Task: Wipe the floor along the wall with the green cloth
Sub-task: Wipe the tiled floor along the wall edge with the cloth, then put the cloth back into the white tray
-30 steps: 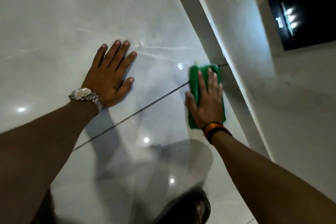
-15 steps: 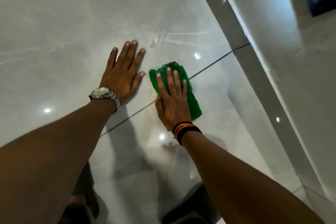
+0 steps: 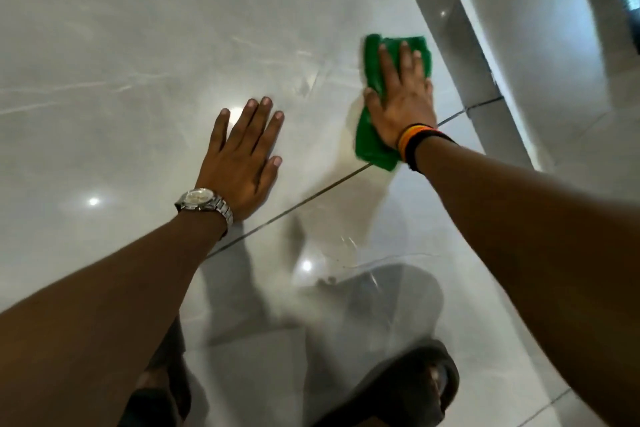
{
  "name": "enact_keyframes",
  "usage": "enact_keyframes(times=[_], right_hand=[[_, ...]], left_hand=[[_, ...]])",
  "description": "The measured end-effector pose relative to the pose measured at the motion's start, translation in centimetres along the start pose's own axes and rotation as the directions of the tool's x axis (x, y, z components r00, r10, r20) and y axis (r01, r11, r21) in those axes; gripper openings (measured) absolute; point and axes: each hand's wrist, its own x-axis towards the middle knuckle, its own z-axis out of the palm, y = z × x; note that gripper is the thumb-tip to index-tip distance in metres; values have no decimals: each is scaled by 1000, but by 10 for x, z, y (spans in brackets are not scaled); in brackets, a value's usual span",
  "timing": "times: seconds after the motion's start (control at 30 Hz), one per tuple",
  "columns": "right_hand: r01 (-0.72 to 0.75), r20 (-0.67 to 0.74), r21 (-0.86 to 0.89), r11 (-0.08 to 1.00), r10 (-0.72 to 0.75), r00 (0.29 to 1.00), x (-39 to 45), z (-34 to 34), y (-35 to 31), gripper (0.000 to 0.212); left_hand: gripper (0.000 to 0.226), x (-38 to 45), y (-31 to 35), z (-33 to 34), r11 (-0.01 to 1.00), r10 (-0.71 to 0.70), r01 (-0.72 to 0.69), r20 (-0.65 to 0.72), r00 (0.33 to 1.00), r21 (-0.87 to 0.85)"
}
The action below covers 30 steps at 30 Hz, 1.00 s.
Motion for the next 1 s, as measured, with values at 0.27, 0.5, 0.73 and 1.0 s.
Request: enact_keyframes(times=[0.27, 0.5, 0.73, 1.0], right_hand=[[-330, 202, 3, 944, 323, 925, -126, -20, 101, 82], [-573, 271, 361, 736, 505, 819, -262, -89, 23, 73], [-602, 388, 782, 161, 630, 672, -337, -244, -102, 51], [-267, 348, 935, -234, 445, 825, -401, -529, -218, 29]], left_hand=[[82, 1, 18, -50, 982, -91, 137, 307, 947, -131], [106, -48, 57, -173, 973, -63, 148, 409, 910, -178], [80, -97, 103, -382, 987, 1, 45, 294, 956, -151], [109, -142, 203, -653, 953, 5, 55, 194, 981, -299]])
